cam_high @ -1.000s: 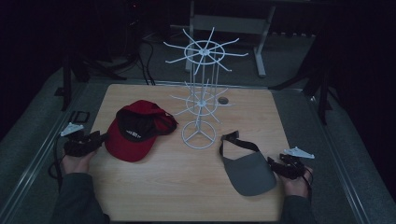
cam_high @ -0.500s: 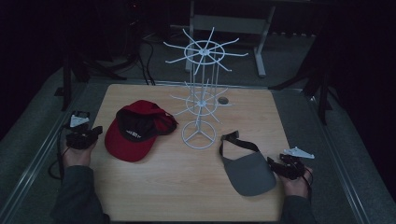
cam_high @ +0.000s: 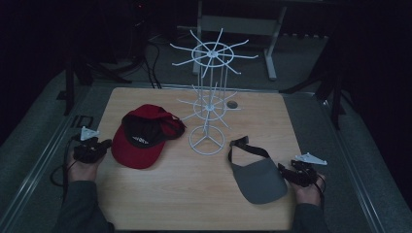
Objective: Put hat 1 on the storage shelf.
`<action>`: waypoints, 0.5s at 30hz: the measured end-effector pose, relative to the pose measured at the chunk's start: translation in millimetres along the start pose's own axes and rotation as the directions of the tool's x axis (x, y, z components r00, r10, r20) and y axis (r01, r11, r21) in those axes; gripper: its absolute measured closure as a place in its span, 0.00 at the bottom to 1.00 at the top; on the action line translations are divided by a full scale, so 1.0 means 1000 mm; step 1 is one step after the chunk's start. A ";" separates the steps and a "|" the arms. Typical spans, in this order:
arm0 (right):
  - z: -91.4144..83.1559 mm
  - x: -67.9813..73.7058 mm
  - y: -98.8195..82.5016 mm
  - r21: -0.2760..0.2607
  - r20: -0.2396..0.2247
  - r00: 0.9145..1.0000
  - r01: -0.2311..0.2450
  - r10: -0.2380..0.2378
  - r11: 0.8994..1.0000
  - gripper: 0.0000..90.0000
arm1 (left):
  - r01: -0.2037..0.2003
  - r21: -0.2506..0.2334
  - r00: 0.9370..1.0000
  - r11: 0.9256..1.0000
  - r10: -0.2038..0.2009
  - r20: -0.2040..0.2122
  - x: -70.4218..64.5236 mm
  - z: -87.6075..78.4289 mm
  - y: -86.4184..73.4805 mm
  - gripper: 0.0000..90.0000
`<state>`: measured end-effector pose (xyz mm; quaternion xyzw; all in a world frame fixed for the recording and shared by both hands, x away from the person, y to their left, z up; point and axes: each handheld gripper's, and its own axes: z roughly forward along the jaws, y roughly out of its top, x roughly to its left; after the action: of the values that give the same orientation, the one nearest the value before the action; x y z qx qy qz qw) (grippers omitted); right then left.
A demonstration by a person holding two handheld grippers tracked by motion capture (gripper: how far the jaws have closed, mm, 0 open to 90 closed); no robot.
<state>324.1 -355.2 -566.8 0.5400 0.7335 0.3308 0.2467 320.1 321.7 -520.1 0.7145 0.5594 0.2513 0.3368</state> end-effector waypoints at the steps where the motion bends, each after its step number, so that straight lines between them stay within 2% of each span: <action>1: 0.000 0.000 0.000 0.000 0.000 1.000 0.000 0.000 1.000 0.43 | -0.006 0.002 1.000 1.000 0.006 0.006 -0.003 -0.001 -0.001 1.00; 2: 0.000 0.000 0.000 0.000 0.000 1.000 0.000 0.000 1.000 0.43 | -0.012 0.007 1.000 1.000 0.012 0.017 -0.009 -0.003 -0.004 1.00; 9: 0.000 0.000 0.000 0.000 0.000 1.000 0.000 0.000 1.000 0.43 | -0.024 0.008 0.998 1.000 0.024 0.063 -0.025 -0.005 -0.005 1.00; 10: 0.000 0.000 0.000 0.000 0.000 1.000 0.000 0.000 1.000 0.43 | -0.034 0.010 0.996 0.999 0.033 0.080 -0.030 -0.005 -0.004 1.00; 14: 0.000 0.000 0.000 0.000 0.000 1.000 0.000 0.000 1.000 0.43 | -0.048 0.014 0.993 0.999 0.046 0.106 -0.040 -0.004 -0.002 1.00; 15: 0.000 0.000 0.000 0.000 0.000 1.000 0.000 0.000 1.000 0.43 | -0.061 0.016 0.991 0.998 0.058 0.124 -0.048 -0.002 -0.001 1.00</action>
<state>324.1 -355.2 -566.8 0.5399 0.7337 0.3309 0.2466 306.1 275.8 -518.6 0.7484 0.5183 0.2110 0.3560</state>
